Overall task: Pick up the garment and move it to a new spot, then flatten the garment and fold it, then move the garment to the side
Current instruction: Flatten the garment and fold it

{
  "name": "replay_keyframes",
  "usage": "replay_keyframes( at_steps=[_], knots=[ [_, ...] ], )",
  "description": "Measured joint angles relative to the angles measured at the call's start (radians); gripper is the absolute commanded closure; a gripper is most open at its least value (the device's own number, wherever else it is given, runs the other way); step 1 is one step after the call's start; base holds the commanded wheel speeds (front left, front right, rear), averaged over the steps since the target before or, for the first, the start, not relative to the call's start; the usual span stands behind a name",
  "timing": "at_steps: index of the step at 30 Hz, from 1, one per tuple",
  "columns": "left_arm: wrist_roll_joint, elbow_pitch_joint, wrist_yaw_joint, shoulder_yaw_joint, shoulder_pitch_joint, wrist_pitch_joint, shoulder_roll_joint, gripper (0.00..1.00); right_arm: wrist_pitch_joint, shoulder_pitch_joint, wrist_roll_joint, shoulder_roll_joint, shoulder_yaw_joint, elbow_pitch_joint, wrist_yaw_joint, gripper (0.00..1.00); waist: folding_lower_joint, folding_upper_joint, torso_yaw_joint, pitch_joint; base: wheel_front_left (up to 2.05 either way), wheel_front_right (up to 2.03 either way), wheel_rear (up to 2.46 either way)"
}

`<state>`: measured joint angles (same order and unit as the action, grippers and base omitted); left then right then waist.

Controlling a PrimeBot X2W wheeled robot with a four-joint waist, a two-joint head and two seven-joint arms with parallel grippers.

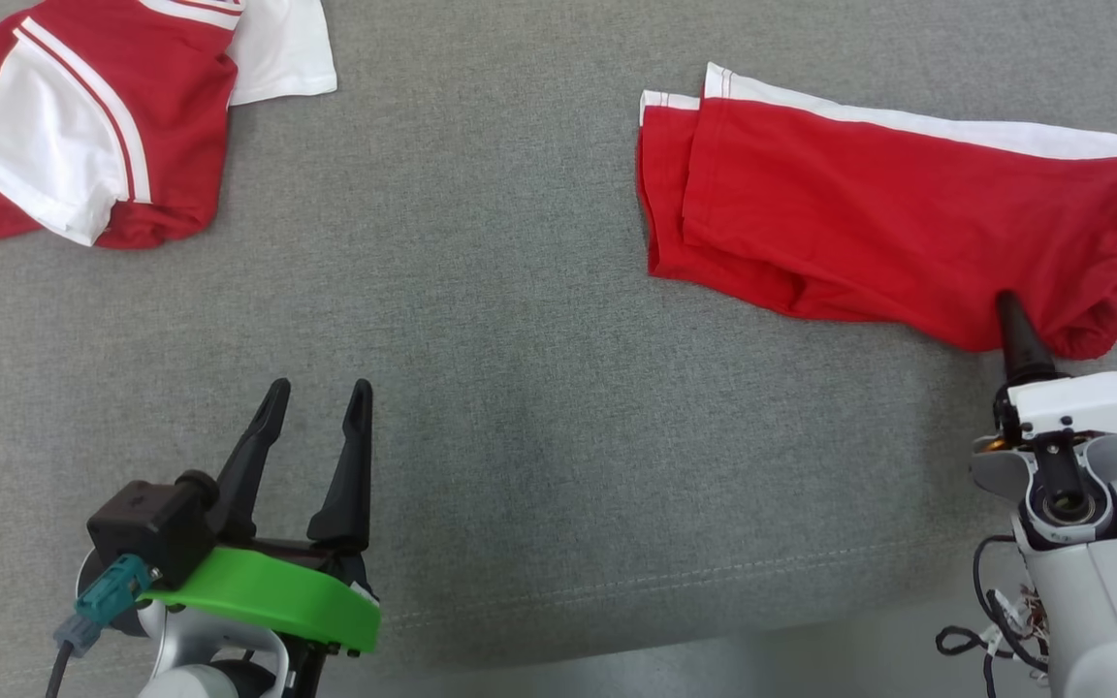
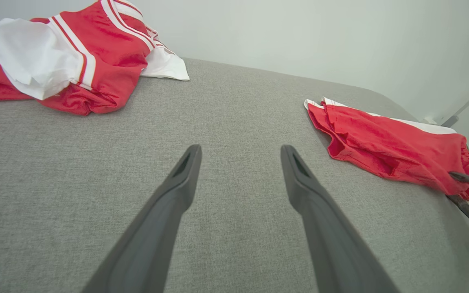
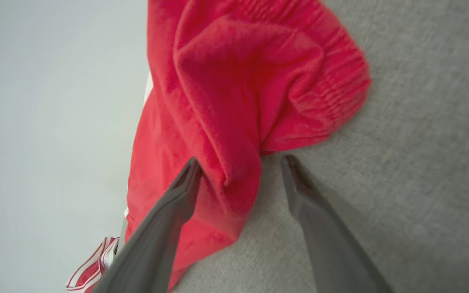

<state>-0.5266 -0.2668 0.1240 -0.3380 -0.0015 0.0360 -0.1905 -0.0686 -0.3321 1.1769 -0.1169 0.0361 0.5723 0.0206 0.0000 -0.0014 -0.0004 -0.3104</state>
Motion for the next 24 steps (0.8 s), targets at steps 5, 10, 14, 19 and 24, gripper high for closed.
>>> replay_keyframes(
  at_steps=[5,10,14,19,24],
  knots=[
    [0.005,-0.007,0.0,0.003,0.0,-0.01,-0.001,0.0,0.0,-0.034,0.03,-0.002,0.03,0.019,-0.001,0.0,0.0,0.0,0.001,-0.01,0.0,0.0,0.0],
    [0.007,-0.012,0.0,0.001,-0.009,-0.015,-0.002,0.0,0.0,-0.073,0.057,-0.011,0.068,0.038,-0.006,0.65,0.0,0.0,0.007,-0.026,0.0,0.0,0.0],
    [0.008,-0.014,0.0,0.003,-0.021,-0.015,-0.002,0.0,-0.009,-0.093,0.064,-0.024,0.083,0.049,-0.005,1.0,0.0,0.0,0.018,-0.035,0.0,0.0,0.0],
    [0.01,-0.012,0.0,0.017,-0.021,-0.014,0.001,0.0,-0.034,-0.115,0.029,-0.046,0.068,0.05,0.008,1.0,0.0,0.0,0.025,-0.041,0.0,0.0,0.0],
    [0.01,-0.002,0.0,0.017,-0.021,-0.009,0.016,0.0,-0.074,-0.116,-0.099,-0.138,0.009,0.047,0.023,1.0,0.0,0.0,0.029,-0.031,0.0,0.0,0.0]
  ],
)
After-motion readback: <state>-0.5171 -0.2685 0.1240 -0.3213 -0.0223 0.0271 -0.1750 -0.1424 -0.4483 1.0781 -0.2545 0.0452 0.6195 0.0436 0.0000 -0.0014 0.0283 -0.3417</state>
